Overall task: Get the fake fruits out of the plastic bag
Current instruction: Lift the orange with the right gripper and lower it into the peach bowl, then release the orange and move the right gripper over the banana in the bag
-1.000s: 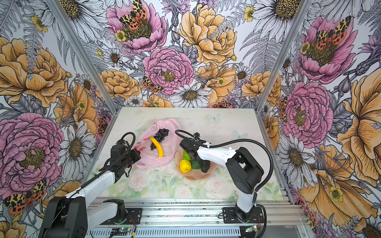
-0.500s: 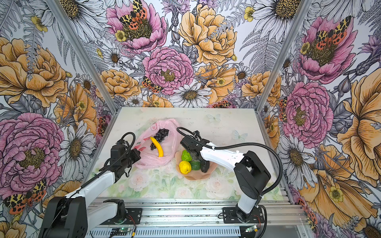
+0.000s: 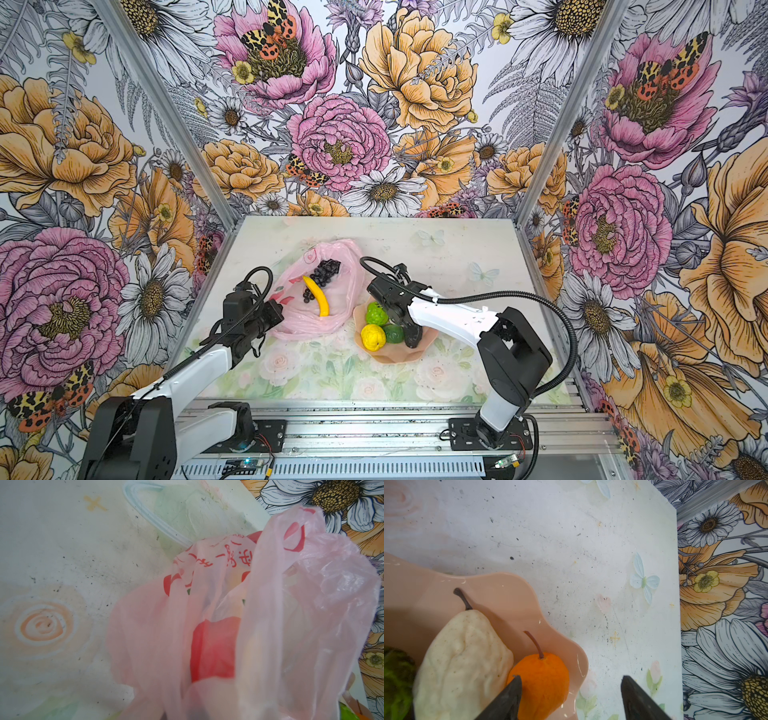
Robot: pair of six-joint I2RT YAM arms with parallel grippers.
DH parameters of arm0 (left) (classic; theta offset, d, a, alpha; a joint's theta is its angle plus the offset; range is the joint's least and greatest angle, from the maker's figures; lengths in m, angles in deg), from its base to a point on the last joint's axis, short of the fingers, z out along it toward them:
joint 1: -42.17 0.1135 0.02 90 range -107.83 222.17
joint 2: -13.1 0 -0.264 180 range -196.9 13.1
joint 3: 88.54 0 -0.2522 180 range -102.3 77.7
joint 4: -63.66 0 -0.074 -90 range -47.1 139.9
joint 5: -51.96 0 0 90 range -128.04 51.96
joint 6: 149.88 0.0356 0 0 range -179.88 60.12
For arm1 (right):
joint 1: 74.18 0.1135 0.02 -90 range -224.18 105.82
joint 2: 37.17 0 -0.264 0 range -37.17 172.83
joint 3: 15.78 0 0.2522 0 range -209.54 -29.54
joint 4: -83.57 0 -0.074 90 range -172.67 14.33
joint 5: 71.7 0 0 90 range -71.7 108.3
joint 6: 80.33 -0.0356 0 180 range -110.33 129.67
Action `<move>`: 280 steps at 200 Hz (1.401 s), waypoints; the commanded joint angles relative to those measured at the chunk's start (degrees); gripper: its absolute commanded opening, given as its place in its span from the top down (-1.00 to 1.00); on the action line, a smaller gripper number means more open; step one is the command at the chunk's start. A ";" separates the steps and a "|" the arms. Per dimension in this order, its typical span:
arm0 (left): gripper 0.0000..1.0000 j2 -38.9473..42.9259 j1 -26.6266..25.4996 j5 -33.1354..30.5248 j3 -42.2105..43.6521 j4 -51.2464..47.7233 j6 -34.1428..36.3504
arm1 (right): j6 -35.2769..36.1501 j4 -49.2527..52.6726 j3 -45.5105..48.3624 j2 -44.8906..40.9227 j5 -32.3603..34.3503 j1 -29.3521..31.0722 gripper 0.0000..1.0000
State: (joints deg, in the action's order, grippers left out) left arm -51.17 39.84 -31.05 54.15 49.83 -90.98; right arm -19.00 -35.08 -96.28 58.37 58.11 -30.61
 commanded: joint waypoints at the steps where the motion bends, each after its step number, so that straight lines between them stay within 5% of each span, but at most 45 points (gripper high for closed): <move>1: 0.95 -0.49 0.48 1.39 0.60 1.88 0.59 | -1.07 0.22 0.67 1.04 1.48 -0.24 -0.46; 117: 0.96 -0.75 -0.91 0.86 0.15 1.65 0.95 | -2.31 0.39 -1.79 -6.47 -3.45 1.52 -0.34; 151: 0.96 -0.18 -1.45 0.85 0.09 1.26 0.88 | -3.60 0.22 -6.12 -8.01 -5.45 6.35 -0.33; 194: 0.95 -0.38 -3.40 5.83 0.11 1.17 -3.95 | -4.42 -3.09 -13.80 -2.32 -11.02 10.37 -0.32; 280: 0.95 3.26 -6.64 0.49 1.40 0.75 -0.62 | -1.43 -8.95 -30.48 17.99 -24.58 10.64 -0.27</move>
State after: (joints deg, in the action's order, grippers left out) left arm -48.11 33.76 -28.76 54.87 48.93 -93.34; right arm -21.68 -41.92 -122.24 72.47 38.00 -19.87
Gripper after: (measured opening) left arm 0.050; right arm 0.640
